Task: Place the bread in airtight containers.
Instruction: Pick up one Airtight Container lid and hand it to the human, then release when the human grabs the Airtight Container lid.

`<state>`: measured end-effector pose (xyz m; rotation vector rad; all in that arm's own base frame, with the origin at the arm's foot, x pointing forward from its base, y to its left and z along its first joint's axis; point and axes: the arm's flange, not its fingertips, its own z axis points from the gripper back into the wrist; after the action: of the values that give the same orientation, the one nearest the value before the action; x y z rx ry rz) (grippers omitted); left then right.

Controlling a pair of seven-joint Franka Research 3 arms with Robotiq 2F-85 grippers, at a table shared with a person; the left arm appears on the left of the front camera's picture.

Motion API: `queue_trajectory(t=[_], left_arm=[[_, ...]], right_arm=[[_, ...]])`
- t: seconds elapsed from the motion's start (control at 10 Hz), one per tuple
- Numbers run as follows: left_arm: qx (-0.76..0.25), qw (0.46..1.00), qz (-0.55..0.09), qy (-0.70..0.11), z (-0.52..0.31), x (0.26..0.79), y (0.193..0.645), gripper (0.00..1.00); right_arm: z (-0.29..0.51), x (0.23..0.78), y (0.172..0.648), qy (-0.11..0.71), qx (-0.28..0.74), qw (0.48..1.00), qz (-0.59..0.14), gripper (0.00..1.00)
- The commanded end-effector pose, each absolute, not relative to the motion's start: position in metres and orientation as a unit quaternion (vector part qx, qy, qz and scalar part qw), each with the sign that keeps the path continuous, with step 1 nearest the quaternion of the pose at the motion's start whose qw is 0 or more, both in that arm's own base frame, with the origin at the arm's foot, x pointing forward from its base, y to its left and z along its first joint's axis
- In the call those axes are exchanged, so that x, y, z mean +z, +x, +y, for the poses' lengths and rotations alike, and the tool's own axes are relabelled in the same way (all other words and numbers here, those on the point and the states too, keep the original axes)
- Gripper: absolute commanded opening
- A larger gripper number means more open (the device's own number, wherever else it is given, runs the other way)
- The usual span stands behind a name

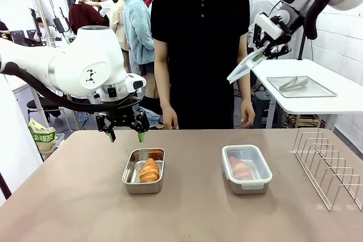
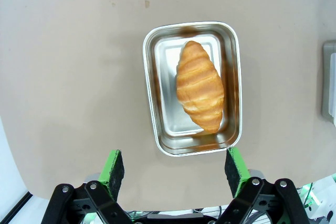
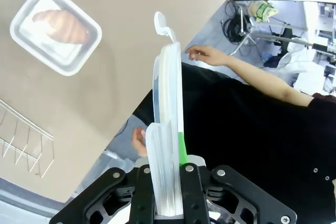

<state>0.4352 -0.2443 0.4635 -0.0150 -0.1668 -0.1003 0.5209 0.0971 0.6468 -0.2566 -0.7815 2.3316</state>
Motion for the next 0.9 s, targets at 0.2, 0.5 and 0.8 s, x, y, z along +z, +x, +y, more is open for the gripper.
queue_trajectory(t=[0.2, 0.5, 0.8], left_arm=[[-0.048, 0.995, -0.084, -0.009, -0.2440, 0.4646, 0.4354, 1.00], [-0.048, 0.995, -0.084, -0.009, -0.2440, 0.4646, 0.4354, 1.00], [-0.048, 0.995, -0.084, -0.009, -0.2440, 0.4646, 0.4354, 1.00]], right_arm=[[0.0971, 0.6490, 0.5176, -0.101, 0.892, 0.325, -0.298, 0.00], [0.0971, 0.6490, 0.5176, -0.101, 0.892, 0.325, -0.298, 0.00], [0.0971, 0.6490, 0.5176, -0.101, 0.892, 0.325, -0.298, 0.00]])
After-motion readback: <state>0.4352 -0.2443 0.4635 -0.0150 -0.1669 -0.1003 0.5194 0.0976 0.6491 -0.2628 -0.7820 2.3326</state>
